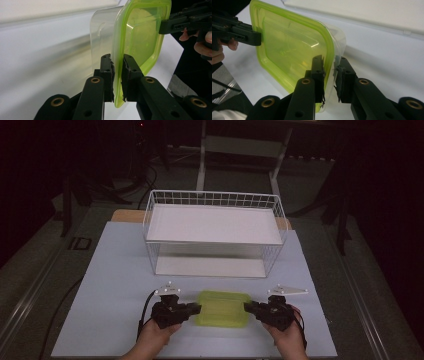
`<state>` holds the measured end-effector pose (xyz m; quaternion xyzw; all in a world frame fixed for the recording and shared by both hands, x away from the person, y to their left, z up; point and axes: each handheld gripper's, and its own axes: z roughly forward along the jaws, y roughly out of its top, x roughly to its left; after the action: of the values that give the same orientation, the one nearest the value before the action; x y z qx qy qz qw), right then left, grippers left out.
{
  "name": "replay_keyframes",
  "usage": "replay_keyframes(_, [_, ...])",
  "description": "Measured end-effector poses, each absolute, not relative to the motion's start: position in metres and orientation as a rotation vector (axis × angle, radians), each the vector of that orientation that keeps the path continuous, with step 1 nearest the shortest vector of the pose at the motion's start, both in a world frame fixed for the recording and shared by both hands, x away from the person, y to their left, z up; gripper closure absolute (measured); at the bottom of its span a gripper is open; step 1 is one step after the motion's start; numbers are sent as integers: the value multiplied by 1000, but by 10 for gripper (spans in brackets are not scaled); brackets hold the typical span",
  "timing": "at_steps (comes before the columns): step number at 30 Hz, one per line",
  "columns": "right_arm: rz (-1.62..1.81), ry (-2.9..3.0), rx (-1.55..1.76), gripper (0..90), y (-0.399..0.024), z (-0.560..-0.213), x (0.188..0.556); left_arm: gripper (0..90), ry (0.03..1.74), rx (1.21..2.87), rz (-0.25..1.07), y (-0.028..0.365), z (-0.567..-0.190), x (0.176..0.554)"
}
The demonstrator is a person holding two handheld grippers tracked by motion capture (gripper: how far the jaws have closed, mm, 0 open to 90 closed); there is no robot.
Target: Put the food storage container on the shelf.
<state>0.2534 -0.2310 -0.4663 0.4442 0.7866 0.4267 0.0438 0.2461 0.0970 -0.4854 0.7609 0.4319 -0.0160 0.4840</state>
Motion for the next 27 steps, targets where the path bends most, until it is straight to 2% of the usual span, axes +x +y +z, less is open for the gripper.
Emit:
replay_keyframes(14, [1327, 2331, 1224, 784, -205, -422, 295, 813, 1040, 1780, 80, 118, -453, 280])
replay_keyframes(19, [1329, 2327, 1240, 784, -199, -425, 310, 814, 1053, 1775, 83, 123, -456, 295])
replay_keyframes(27, [1297, 2322, 1329, 780, -193, -453, 338, 814, 1096, 1779, 71, 123, -484, 322])
